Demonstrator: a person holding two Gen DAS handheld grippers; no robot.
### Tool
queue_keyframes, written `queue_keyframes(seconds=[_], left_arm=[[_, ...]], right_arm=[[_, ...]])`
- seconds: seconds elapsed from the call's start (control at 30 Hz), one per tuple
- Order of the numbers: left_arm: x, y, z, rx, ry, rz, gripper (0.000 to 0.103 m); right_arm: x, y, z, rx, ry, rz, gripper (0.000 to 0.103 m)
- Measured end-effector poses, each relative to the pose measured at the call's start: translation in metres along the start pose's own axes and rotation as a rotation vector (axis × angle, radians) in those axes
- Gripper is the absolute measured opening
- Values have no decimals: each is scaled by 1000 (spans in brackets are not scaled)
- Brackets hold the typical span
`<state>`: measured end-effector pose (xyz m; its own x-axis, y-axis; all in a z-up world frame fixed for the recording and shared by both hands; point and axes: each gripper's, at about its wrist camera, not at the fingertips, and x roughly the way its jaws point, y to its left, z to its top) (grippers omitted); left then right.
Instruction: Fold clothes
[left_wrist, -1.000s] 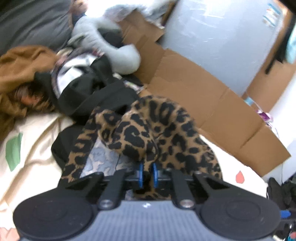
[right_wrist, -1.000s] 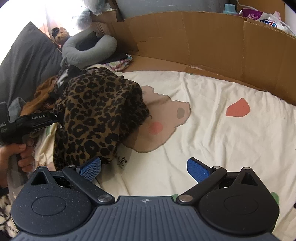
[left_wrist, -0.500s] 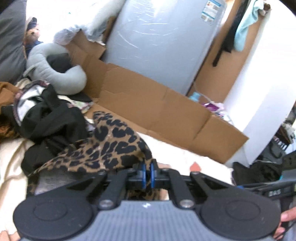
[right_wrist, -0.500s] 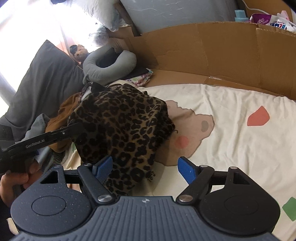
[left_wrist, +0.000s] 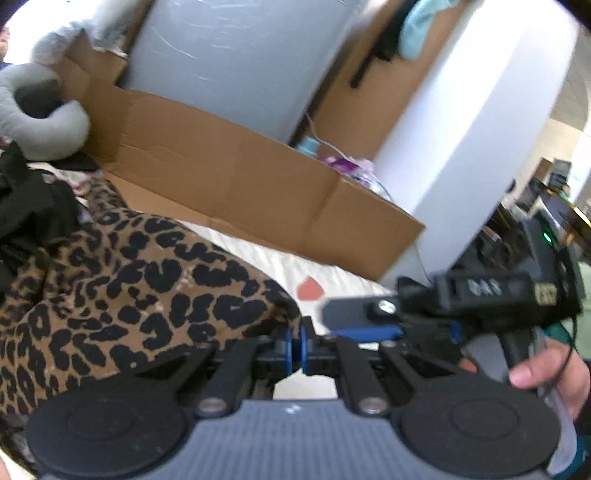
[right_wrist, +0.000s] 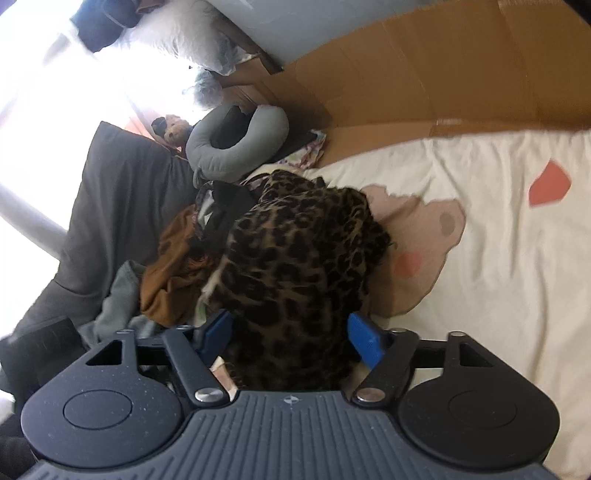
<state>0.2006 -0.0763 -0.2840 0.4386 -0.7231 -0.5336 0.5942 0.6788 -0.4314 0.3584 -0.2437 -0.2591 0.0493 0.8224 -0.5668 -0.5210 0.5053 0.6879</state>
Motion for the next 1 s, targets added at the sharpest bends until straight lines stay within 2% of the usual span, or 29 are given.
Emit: queue_keyframes(seconds=[0.2, 0.43, 0.53, 0.63, 0.7, 0.77, 0.9, 0.93, 0.97, 1.0], left_arm=[[5, -10, -12, 21, 34, -26, 4], [11, -18, -26, 51, 78, -44, 3], [10, -23, -31, 70, 94, -49, 3], [13, -25, -36, 84, 120, -42, 3], [19, -27, -36, 85, 137, -38, 3], [23, -29, -39, 86, 154, -36, 3], [28, -33, -41, 105, 189, -37, 4], [30, -34, -42, 111, 198, -38, 4], [30, -34, -42, 113, 208, -44, 4], [31, -35, -43, 116, 217, -49, 4]], right_arm=[[5, -11, -2, 96, 27, 40, 57], [21, -19, -8, 217, 110, 108, 56], [31, -19, -14, 261, 151, 110, 56], [38, -19, -19, 262, 190, 82, 45], [40, -22, -21, 280, 214, 56, 42], [40, -28, -23, 298, 231, 36, 32], [38, -33, -26, 285, 234, 10, 29], [37, -33, -26, 277, 231, 3, 21], [35, -35, -25, 272, 224, -3, 7], [33, -37, -24, 267, 217, -9, 5]])
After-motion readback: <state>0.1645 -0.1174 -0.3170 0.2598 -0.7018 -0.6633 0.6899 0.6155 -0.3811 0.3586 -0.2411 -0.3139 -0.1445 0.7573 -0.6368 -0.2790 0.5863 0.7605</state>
